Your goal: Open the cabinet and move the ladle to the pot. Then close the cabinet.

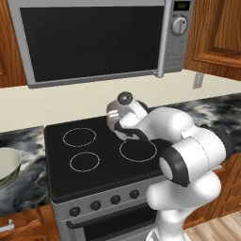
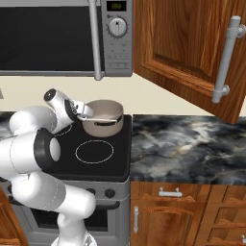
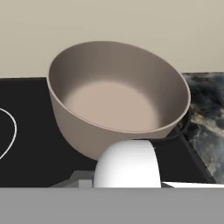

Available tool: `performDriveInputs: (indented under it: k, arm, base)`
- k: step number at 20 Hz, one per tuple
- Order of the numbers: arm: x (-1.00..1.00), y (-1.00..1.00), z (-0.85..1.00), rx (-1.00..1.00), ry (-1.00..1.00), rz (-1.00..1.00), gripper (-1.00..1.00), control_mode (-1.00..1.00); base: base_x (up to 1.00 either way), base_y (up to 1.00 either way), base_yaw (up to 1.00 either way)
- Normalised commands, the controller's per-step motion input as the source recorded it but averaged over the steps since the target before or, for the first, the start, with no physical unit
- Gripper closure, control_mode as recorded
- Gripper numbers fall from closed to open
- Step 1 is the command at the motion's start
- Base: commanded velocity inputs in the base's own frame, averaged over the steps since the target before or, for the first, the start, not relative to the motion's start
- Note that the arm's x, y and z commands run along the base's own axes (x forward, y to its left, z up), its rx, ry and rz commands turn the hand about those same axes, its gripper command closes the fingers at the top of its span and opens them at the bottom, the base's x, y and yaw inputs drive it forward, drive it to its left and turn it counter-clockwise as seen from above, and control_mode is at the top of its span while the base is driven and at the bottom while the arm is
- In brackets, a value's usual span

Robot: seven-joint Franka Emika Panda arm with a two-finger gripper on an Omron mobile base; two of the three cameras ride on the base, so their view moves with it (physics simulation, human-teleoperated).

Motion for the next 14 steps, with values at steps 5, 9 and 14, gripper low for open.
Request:
performDriveInputs:
  k: [5, 9, 14]
  arm:
    - [0.02, 0.04, 0.01, 0.00, 0.00, 0.00, 1.00, -1.00]
    - [0.02, 0.04, 0.02, 0.00, 0.00, 0.00, 1.00, -1.00]
    - [0.01, 0.08, 0.02, 0.00, 0.00, 0.00, 1.00, -1.00]
  base:
    - [0.00, 0.00, 0.00]
    - [0.00, 0.00, 0.00]
    - [0.00, 0.00, 0.00]
